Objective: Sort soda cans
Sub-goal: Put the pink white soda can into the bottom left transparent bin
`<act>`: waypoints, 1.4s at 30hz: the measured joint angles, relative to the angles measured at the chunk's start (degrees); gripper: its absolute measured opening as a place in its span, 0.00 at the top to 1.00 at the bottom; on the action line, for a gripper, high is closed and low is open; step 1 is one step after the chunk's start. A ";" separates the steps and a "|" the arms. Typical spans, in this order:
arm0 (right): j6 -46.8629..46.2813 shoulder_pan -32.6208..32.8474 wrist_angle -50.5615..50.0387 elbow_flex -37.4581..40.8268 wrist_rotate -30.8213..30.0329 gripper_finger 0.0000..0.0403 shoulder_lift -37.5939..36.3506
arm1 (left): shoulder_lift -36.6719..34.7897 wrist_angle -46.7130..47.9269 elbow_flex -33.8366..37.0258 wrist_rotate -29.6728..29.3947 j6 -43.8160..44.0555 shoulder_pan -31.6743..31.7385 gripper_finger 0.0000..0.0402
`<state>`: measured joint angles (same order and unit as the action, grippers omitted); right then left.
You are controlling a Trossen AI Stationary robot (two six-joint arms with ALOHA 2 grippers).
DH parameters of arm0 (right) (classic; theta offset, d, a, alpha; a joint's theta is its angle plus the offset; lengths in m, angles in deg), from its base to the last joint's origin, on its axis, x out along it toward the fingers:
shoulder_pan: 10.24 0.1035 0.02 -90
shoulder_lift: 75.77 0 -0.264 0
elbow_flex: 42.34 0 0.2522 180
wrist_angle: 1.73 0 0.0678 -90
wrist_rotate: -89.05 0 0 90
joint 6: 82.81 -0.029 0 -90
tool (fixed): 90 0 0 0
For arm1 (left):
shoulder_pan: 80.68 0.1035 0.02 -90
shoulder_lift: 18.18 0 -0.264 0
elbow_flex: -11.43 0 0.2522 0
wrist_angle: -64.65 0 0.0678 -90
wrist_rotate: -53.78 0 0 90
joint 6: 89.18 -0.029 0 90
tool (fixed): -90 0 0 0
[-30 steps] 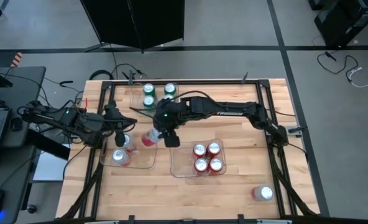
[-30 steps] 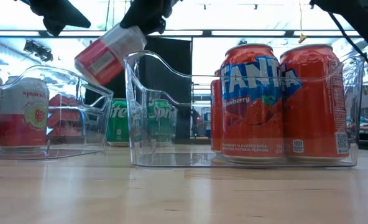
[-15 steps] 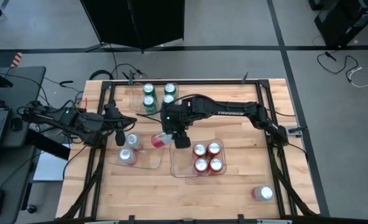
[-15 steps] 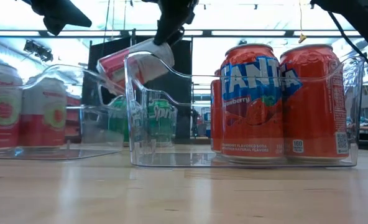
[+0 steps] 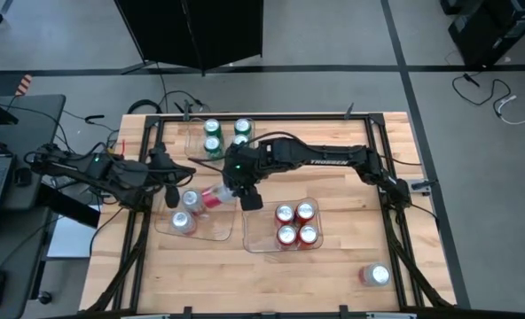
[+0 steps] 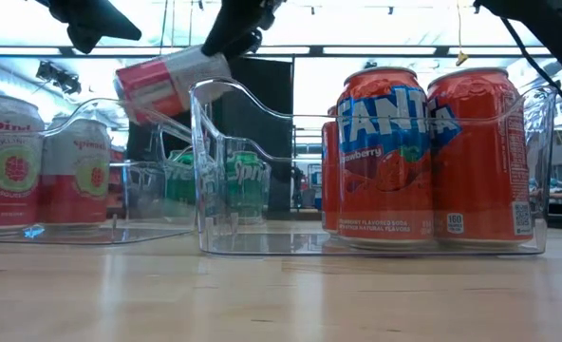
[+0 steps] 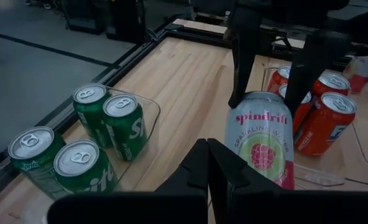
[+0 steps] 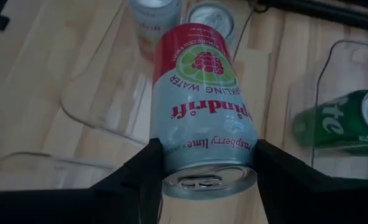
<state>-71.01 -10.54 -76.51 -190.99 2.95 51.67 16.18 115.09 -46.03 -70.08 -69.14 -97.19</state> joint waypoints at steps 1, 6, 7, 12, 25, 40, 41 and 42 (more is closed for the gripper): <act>0.30 0.00 -0.08 0.20 0.02 0.51 0.42 | 0.43 0.02 0.00 0.01 0.28 0.00 1.00; 1.70 -0.02 -5.03 0.91 -0.21 0.51 1.81 | 3.24 0.70 0.00 0.01 1.21 0.02 1.00; 1.58 0.00 -6.37 0.89 -0.91 0.51 1.81 | 3.72 0.60 0.00 0.01 1.21 0.00 1.00; 0.35 0.03 -12.00 0.64 -2.91 0.51 1.32 | 6.61 -0.27 -0.04 0.96 1.59 0.02 1.00; -1.18 0.72 -12.68 -0.04 -4.49 0.52 1.16 | 20.47 -4.07 -0.01 9.04 5.46 0.00 1.00; -4.30 0.72 -7.36 -0.17 -4.33 0.61 1.16 | 34.04 -9.09 0.04 7.00 7.51 0.00 1.00; -4.32 0.72 -7.65 -0.19 -4.07 0.62 1.12 | 34.51 -9.42 0.04 6.72 7.57 0.00 1.00; -4.32 0.72 -7.61 -0.19 -3.62 0.63 1.11 | 34.82 -9.79 0.04 6.70 7.60 0.02 1.00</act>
<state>-75.33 -9.82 -84.12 -191.19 -0.67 52.78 51.00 105.30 -45.99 -63.38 -61.54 -97.17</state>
